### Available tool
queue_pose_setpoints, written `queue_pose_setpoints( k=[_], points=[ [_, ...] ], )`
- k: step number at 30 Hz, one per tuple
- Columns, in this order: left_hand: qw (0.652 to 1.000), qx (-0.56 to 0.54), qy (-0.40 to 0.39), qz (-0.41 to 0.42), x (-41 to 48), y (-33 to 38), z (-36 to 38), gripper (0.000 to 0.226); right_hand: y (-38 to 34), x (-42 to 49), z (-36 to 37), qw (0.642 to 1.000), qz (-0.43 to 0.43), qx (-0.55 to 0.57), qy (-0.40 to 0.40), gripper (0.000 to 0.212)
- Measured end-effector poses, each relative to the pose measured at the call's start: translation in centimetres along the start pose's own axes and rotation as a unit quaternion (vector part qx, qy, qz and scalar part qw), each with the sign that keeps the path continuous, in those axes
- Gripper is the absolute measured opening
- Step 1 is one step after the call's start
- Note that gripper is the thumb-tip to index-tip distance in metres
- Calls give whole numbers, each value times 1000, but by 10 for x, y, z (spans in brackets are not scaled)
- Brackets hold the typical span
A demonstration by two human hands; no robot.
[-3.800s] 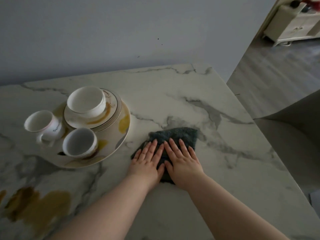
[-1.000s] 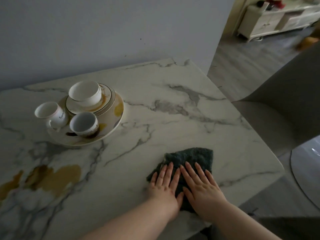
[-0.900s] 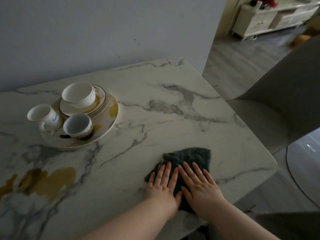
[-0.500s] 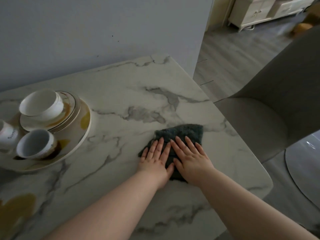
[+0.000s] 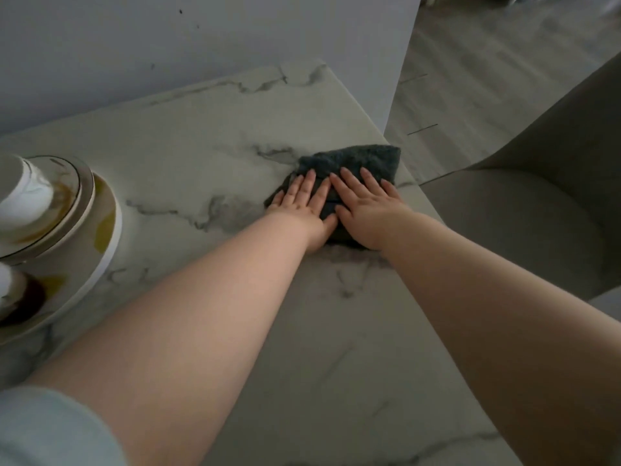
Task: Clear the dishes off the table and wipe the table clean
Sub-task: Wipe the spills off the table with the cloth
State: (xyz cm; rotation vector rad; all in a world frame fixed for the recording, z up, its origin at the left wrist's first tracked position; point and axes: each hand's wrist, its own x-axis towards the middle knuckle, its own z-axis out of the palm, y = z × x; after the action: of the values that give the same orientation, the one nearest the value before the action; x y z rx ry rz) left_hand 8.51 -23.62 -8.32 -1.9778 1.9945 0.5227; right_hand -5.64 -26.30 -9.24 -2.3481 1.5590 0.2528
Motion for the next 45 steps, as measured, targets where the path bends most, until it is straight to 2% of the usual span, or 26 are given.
queue_pose_setpoints(
  k=[5, 11, 14, 18, 24, 27, 30, 33, 38, 45],
  points=[
    [1000, 6, 3, 14, -27, 23, 15, 69, 7, -42, 10, 1000, 12, 17, 3, 59],
    [996, 5, -13, 82, -115, 62, 60, 70, 12, -162, 44, 999, 47, -2, -1, 61],
    [994, 1, -29, 110, -165, 63, 85, 70, -11, -215, 64, 997, 69, -7, -21, 58],
    [993, 2, -23, 112, -238, 23, 118, 69, -75, -267, 91, 998, 60, -10, -31, 58],
    [999, -32, -16, 26, -359, -92, 168, 68, -217, -307, 119, 995, -62, -27, -70, 76],
    [997, -59, -12, -40, -422, -164, 192, 68, -301, -314, 133, 985, -141, -42, -86, 73],
    [990, -92, -9, -102, -468, -217, 210, 69, -368, -315, 145, 973, -201, -59, -94, 80],
    [981, -116, -3, -155, -497, -254, 220, 69, -417, -310, 154, 961, -248, -78, -99, 69],
    [968, -132, 20, -211, -498, -303, 225, 68, -467, -278, 152, 946, -295, -103, -91, 62],
    [956, -128, 63, -255, -463, -362, 208, 69, -510, -199, 142, 919, -361, -141, -65, 64]
  ],
)
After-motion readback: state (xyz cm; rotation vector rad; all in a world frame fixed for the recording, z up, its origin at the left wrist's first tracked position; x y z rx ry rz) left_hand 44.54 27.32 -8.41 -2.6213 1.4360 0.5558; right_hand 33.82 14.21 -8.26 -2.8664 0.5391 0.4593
